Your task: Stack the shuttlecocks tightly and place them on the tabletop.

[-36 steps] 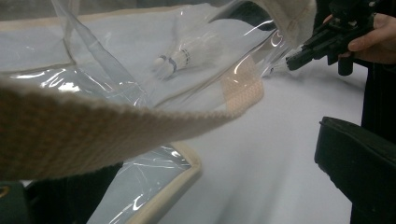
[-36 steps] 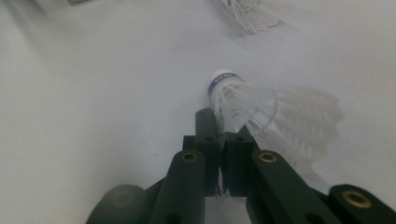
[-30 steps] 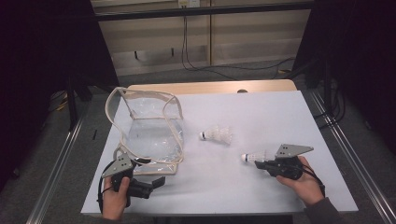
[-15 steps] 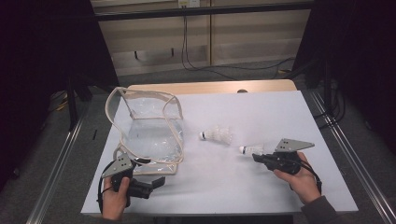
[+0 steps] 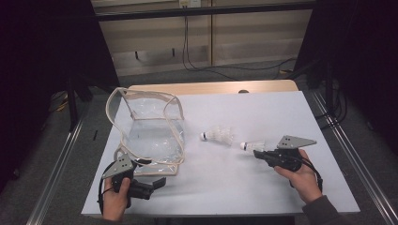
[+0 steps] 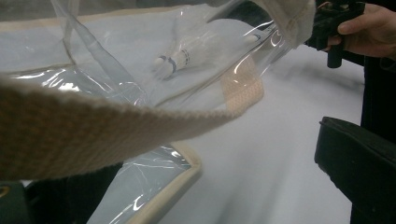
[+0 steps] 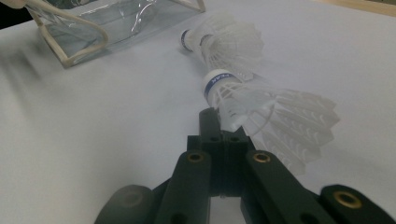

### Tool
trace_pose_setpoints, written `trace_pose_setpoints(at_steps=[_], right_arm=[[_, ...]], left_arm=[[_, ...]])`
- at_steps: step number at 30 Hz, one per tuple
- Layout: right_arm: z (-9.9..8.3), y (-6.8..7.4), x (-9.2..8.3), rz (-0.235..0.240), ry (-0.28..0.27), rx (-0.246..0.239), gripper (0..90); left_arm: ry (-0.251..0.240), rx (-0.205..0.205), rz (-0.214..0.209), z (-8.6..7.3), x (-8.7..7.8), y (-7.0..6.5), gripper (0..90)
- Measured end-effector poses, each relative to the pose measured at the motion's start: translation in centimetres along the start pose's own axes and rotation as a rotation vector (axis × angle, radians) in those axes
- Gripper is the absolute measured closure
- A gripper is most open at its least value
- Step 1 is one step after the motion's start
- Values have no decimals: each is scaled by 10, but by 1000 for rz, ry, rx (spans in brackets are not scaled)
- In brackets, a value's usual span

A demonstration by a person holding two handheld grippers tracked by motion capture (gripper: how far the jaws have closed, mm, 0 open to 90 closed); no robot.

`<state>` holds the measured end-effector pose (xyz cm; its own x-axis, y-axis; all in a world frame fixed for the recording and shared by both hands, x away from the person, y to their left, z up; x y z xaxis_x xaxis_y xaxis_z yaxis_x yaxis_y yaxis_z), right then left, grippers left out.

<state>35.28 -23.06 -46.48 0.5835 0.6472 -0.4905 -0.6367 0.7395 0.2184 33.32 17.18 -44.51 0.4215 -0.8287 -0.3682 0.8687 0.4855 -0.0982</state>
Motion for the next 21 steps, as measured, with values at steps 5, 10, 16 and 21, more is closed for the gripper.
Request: trace_pose_setpoints(at_steps=[5,10,16,21], right_arm=[[2,-1,2,-3,-6,7,900],[4,-2,3,-3,-12,14,900],[7,-4,4,-15,-27,19,900],[8,-6,6,-17,-24,15,900]], left_arm=[[1,1,1,0,0,0,11],[0,-1,-1,0,0,0,11],[-1,-1,3,0,0,0,11],[-2,-1,3,0,0,0,11]])
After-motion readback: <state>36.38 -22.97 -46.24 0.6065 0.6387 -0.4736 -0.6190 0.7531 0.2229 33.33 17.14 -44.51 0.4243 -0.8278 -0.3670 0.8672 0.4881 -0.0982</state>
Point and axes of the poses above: each handheld gripper's, and its own axes: x roughly forward along the jaws, z roughly out of its top, y roughly to its left, the point moved 6 cm from there along x, roughly forward along the jaws, and after that the axes turned 6 degrees about x, right-handed, at the moved point
